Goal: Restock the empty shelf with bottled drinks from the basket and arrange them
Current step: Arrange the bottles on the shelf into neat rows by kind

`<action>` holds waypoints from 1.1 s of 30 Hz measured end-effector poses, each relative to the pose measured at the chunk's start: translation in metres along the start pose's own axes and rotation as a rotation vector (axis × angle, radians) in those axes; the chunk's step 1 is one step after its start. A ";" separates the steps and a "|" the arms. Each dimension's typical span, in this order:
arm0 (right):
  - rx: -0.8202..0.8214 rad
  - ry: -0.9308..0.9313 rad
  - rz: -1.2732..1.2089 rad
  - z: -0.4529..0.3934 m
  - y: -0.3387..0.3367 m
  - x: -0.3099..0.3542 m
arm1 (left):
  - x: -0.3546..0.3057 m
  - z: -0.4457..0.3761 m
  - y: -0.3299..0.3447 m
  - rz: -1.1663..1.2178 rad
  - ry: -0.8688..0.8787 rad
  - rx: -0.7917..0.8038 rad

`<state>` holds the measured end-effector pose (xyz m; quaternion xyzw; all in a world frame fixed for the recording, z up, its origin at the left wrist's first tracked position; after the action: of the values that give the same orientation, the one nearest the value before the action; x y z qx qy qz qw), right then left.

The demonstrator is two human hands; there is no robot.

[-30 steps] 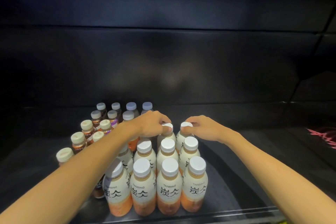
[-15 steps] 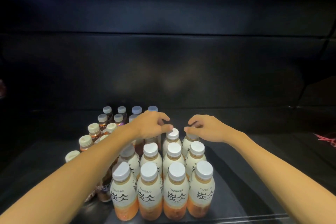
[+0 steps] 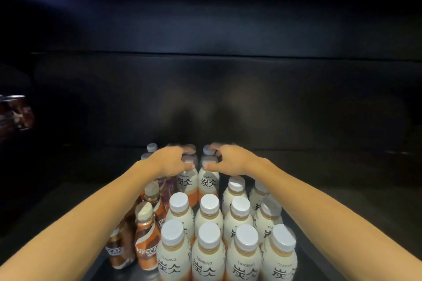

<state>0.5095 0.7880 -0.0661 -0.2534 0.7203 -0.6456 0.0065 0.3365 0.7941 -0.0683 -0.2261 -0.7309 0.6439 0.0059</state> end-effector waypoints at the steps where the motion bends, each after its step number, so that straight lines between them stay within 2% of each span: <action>1: 0.020 -0.010 0.023 -0.005 0.006 0.002 | 0.001 -0.001 0.002 -0.027 0.006 0.005; 9: 0.118 0.041 0.072 -0.024 0.037 -0.004 | 0.017 -0.009 0.010 0.016 0.003 0.037; 15: 0.104 0.053 -0.020 -0.021 0.034 -0.002 | 0.020 -0.016 0.015 0.061 0.031 0.036; 24: 0.140 -0.026 -0.071 -0.003 0.028 0.006 | 0.009 -0.001 0.014 0.115 0.153 0.018; 33: 0.207 -0.053 -0.124 0.022 0.028 0.014 | -0.001 0.025 0.014 0.186 0.134 0.048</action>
<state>0.4948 0.7637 -0.0919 -0.3125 0.6324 -0.7087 0.0115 0.3341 0.7713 -0.0853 -0.3354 -0.6889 0.6426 0.0001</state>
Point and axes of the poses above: each hand's wrist, its own z-axis away from the middle knuckle, its own y-axis out of the palm, x = y × z, the point moved 7 cm from there along -z, towards the middle knuckle, and after that the axes turned 8 degrees about -x, right-handed, at the moved point
